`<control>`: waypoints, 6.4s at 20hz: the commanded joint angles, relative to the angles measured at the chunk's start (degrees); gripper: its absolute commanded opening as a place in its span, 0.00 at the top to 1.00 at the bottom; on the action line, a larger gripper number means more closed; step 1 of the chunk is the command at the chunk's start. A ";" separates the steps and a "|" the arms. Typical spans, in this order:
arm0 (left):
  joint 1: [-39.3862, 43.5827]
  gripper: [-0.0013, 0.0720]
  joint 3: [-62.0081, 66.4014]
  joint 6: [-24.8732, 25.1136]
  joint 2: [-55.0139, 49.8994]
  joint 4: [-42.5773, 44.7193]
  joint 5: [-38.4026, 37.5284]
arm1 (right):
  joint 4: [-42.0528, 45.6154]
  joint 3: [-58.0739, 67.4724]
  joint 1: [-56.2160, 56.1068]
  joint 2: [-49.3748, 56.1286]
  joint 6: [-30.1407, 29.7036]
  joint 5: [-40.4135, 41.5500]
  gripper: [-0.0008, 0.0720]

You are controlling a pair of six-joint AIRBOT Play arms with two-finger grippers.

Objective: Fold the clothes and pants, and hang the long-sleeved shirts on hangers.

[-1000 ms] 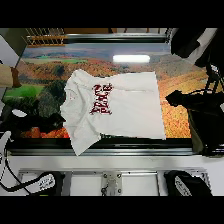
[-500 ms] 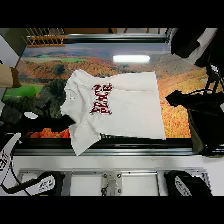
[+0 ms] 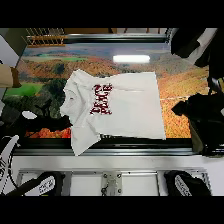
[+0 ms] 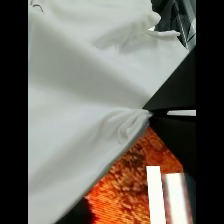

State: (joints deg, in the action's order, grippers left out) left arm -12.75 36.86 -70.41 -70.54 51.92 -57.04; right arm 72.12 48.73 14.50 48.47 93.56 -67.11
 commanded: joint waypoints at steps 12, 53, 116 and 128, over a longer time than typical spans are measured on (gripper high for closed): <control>0.04 0.97 -0.02 -0.11 2.03 2.05 -1.29 | -9.46 -28.79 -0.28 2.99 19.21 18.56 0.15; 0.04 0.97 55.19 -17.49 29.00 2.29 -15.69 | 2.25 42.21 -6.80 -5.11 -2.23 0.74 0.98; 6.99 0.31 -2.36 -10.21 16.11 6.49 -0.20 | -9.86 -19.96 -2.60 16.90 12.46 25.97 0.28; 0.55 0.31 -8.94 -21.22 17.66 16.48 -4.76 | -9.84 -19.89 -5.20 17.27 8.33 28.50 0.97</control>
State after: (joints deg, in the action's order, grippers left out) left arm -9.89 31.75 -88.40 -53.82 65.47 -60.93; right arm 62.48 28.80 9.45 65.71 102.37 -38.74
